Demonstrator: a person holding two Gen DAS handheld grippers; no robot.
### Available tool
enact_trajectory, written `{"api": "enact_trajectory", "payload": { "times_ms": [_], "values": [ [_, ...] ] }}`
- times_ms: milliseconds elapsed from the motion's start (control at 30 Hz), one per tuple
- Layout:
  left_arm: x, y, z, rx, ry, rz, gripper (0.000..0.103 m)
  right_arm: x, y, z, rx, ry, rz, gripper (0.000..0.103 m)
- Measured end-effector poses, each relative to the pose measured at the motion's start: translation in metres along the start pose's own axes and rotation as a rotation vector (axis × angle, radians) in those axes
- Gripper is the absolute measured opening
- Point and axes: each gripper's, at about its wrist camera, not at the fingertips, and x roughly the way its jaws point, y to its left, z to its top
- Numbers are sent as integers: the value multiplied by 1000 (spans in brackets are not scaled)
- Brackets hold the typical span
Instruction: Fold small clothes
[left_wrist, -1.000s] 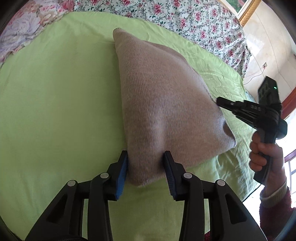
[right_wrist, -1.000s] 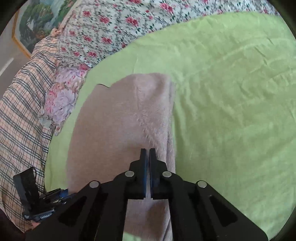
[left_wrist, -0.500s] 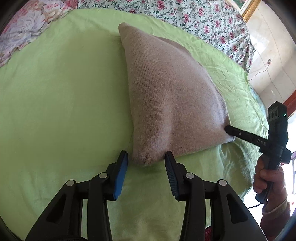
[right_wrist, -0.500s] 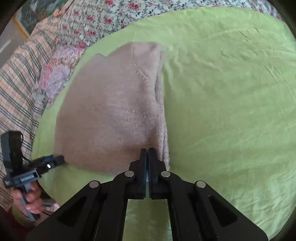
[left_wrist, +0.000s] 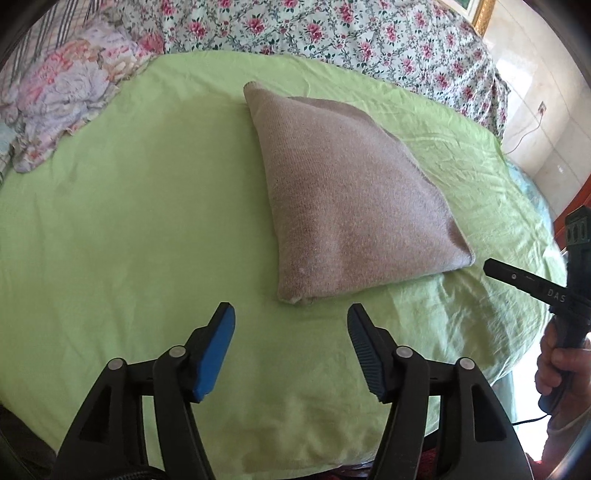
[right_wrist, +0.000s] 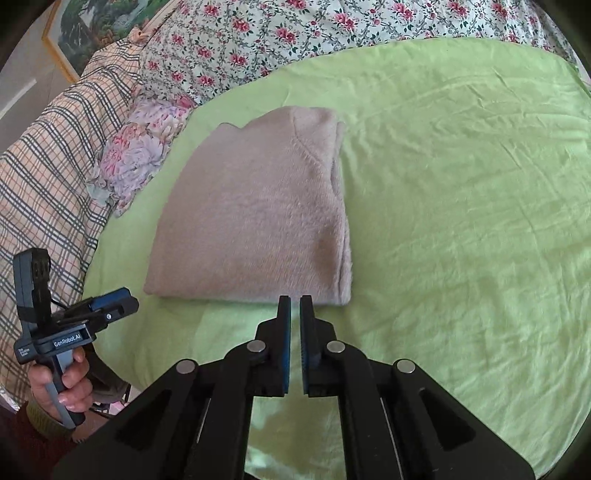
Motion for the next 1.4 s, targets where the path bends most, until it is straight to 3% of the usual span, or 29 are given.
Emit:
{"api": "enact_trajectory", "payload": {
  "times_ms": [33, 100, 300, 467, 533, 933, 1400],
  "values": [
    [-3, -3, -3, 18, -2, 20, 69, -2, 1, -3, 2, -1, 4, 29],
    [-7, -7, -11, 45, -4, 46, 73, -7, 4, -11, -2, -18, 1, 50],
    [-11, -19, -34, 93, 27, 104, 75, -12, 8, -25, -49, 6, -19, 51],
    [-17, -22, -44, 101, 29, 116, 82, -12, 14, -34, -104, 21, -30, 65],
    [-18, -24, -43, 109, 21, 131, 82, -11, 16, -34, -115, 17, -35, 72],
    [-12, -29, -5, 102, -47, 210, 89, -13, 26, -18, -140, -34, -26, 83],
    [-1, -36, 21, 95, -42, 233, 92, -7, 33, 4, -164, -50, -12, 86]
  ]
}}
